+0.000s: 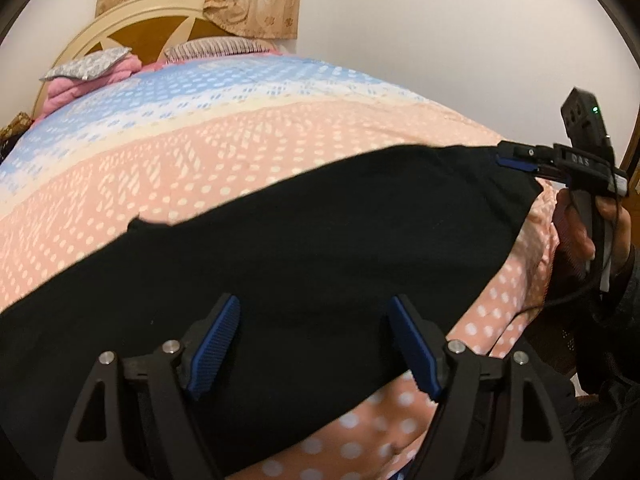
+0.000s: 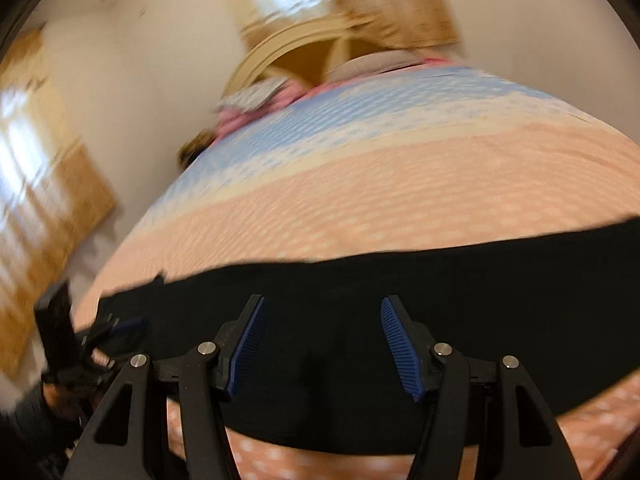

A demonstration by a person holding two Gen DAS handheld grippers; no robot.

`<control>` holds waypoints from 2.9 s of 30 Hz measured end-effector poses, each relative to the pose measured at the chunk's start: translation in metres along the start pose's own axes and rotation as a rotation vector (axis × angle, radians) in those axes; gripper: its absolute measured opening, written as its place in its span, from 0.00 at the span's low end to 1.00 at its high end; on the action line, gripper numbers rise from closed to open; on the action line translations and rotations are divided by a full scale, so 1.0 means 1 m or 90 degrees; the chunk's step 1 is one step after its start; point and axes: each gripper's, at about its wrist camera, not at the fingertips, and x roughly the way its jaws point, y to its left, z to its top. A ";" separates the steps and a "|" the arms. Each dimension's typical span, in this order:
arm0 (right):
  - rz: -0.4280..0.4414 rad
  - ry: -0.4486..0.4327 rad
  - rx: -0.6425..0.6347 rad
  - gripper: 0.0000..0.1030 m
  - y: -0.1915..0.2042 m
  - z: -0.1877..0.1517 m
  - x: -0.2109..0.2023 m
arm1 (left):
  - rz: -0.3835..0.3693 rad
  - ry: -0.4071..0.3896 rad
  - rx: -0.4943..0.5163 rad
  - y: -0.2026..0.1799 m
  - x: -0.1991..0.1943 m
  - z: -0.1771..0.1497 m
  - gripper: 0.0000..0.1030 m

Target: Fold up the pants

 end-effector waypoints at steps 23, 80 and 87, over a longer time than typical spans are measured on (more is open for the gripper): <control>-0.098 -0.048 0.284 0.59 -0.232 -0.007 -0.075 | -0.015 0.022 0.022 -0.058 0.060 0.042 0.86; -0.076 -0.049 -0.013 0.11 0.011 0.020 -0.064 | 0.005 -0.026 -0.054 -0.024 0.016 0.026 0.98; -0.044 -0.011 -0.037 0.11 0.069 0.006 -0.022 | -0.008 -0.041 -0.068 -0.014 0.010 0.020 0.98</control>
